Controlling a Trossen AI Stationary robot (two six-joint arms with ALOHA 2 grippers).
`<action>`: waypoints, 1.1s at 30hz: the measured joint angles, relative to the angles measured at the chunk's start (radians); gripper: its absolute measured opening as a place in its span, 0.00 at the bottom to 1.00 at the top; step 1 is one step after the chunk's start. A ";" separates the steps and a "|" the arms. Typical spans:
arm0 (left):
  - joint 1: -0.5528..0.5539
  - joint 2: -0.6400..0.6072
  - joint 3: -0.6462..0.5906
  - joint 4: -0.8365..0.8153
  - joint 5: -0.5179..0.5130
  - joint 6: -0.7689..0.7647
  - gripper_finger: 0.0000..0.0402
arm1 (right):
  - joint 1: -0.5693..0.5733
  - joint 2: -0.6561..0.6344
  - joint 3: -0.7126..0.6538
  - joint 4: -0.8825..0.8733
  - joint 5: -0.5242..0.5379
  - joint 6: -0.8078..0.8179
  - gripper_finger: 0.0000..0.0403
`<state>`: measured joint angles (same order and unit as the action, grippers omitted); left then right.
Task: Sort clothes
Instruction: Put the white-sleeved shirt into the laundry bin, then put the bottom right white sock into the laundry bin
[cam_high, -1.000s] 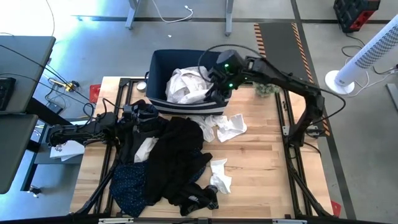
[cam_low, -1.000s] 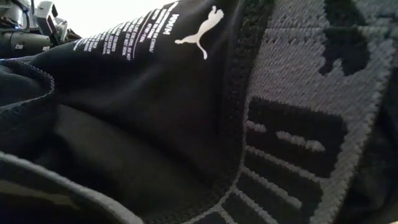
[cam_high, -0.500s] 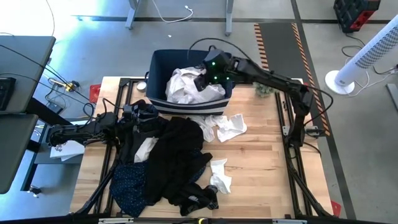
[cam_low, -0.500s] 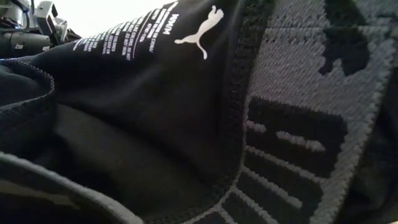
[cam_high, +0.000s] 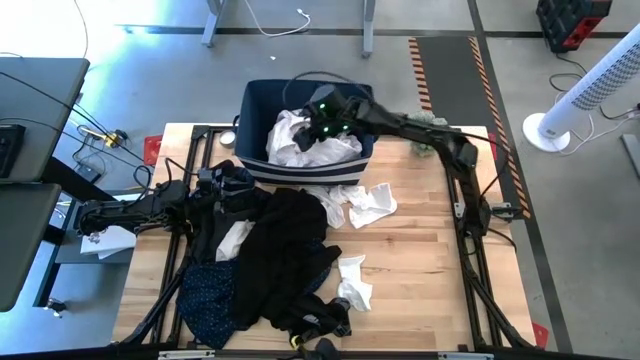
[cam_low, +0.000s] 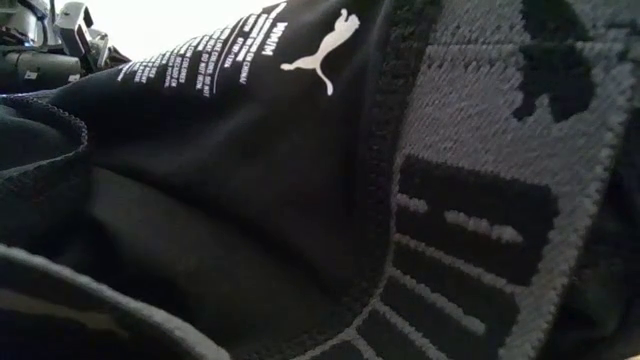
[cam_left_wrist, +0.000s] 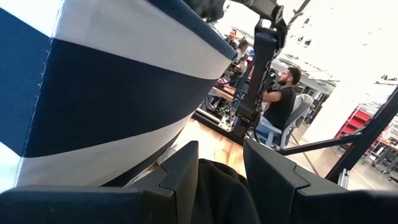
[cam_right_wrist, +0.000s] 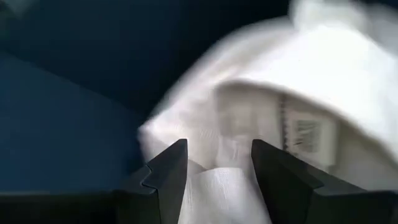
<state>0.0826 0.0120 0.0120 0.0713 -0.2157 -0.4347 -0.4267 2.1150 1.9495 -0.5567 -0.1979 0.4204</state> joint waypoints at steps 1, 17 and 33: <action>0.000 0.000 0.000 0.000 0.000 0.000 0.31 | 0.001 0.020 0.000 -0.026 0.038 -0.001 0.44; 0.000 0.000 0.000 0.000 0.000 0.000 0.31 | 0.001 -0.181 0.002 -0.266 0.389 -0.128 0.44; 0.000 0.000 0.000 0.000 0.000 0.000 0.31 | 0.442 -0.593 -0.220 -0.617 0.022 -0.269 0.44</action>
<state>0.0825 0.0121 0.0120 0.0715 -0.2160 -0.4347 0.0154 1.5216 1.7293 -1.1742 -0.1754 0.1511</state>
